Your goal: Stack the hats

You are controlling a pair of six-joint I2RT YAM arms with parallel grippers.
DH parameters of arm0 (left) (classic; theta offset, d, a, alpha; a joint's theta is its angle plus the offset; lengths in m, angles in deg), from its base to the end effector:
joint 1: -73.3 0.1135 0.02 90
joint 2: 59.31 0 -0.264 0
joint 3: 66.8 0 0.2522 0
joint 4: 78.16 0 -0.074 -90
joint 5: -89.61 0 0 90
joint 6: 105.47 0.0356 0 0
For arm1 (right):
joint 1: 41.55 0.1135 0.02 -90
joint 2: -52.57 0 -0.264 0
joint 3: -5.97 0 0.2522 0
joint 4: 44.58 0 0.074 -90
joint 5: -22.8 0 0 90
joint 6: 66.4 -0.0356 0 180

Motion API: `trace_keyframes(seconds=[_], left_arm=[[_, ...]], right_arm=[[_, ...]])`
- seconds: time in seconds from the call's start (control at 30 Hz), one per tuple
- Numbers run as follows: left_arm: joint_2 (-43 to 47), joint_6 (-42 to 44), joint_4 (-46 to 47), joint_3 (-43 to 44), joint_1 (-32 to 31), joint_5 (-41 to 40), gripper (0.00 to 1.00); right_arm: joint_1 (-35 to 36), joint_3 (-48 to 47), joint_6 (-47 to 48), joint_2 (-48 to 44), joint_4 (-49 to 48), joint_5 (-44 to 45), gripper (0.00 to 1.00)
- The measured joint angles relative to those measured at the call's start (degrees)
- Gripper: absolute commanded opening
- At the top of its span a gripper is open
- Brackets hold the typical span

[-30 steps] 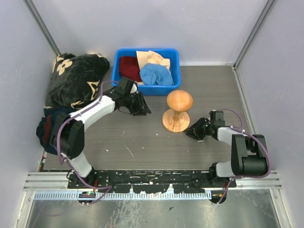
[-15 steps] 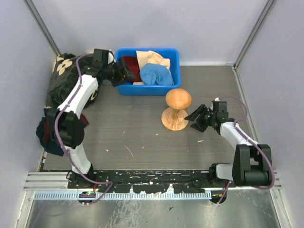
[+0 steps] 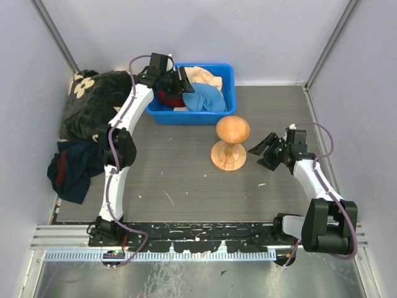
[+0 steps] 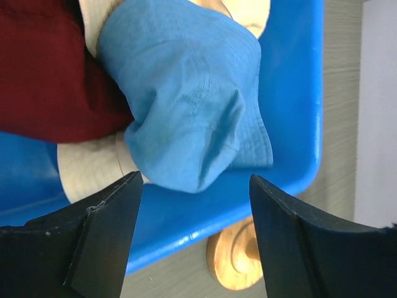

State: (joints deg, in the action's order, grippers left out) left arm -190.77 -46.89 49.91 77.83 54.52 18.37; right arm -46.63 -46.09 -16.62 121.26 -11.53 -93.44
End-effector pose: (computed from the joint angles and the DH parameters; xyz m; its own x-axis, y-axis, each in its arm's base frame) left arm 0.4927 -0.1796 0.3014 -0.7885 -0.2532 -0.5605 0.1538 0.8012 -0.5783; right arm 0.2347 -0.0051 0.2065 -0.7126 0.6448 -0.2764 0.3335 0.6579 0.6752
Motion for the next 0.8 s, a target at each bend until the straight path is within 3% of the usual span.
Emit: trace_keyframes(seconds=[0.2,0.4,0.8], left_arm=[[-5.20,2.95,-3.54,7.80,-1.86,-5.84,0.78],[-5.97,4.70,-4.87,8.61,-2.16,-10.54,0.85],[-10.45,4.24,-2.60,11.67,-2.71,-13.53,0.85]], right_arm=[[-2.95,0.07,0.83,-1.27,0.59,-1.14,0.68],[-4.92,0.07,1.38,-1.62,1.36,-1.97,0.68],[-5.27,0.04,1.42,-1.57,1.99,-2.97,0.69]])
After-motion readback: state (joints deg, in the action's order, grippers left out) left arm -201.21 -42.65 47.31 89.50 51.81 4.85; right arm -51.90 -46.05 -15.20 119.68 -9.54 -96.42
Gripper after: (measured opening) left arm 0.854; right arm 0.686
